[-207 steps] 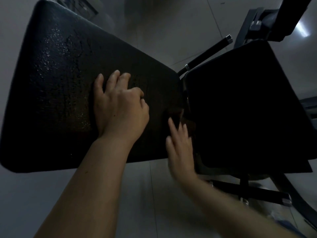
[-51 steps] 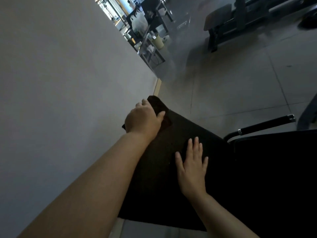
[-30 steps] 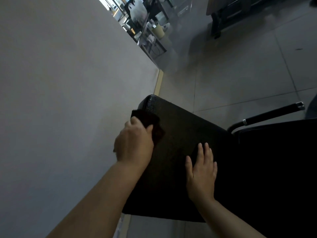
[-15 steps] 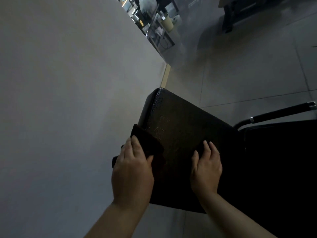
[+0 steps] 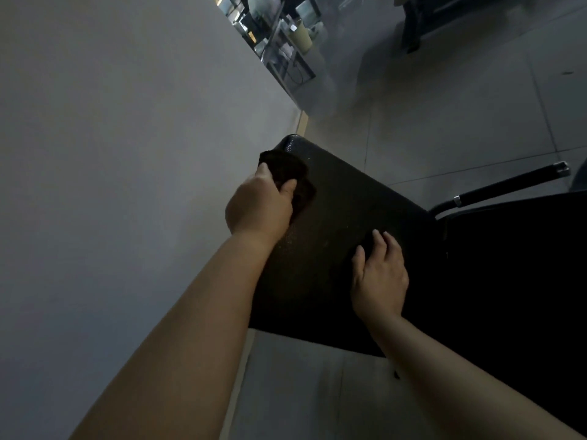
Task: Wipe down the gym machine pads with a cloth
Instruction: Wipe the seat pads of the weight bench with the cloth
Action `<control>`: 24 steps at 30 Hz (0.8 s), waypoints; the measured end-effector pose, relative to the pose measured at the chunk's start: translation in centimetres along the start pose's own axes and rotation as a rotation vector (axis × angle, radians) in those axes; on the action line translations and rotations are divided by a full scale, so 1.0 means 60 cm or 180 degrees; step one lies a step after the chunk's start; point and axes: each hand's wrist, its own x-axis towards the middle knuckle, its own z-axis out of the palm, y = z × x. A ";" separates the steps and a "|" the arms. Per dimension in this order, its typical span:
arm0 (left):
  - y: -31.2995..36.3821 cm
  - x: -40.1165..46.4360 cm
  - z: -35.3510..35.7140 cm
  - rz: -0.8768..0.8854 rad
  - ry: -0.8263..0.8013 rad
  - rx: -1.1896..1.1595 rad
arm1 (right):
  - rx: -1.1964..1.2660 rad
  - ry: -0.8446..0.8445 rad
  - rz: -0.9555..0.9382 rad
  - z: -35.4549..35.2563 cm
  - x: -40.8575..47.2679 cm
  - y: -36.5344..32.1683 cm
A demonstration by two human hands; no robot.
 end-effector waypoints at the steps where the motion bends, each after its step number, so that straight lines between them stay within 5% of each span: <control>1: -0.006 -0.017 -0.002 0.0042 0.0004 0.0006 | 0.0010 0.0000 0.0019 0.000 -0.001 -0.001; 7: -0.074 -0.153 0.000 0.0571 0.0162 0.0065 | 0.0217 -0.0041 -0.0047 0.001 0.003 0.007; 12: -0.164 -0.230 0.007 0.1868 0.0320 0.0196 | 0.0640 -0.0527 -0.0284 -0.022 0.016 0.044; 17: -0.200 -0.201 -0.006 0.3033 0.0175 0.1384 | 0.1111 -0.0862 -0.0250 -0.045 0.033 0.059; 24: -0.157 -0.209 0.022 0.3433 0.0201 0.1976 | 0.1690 -0.1006 -0.0236 -0.050 0.026 0.062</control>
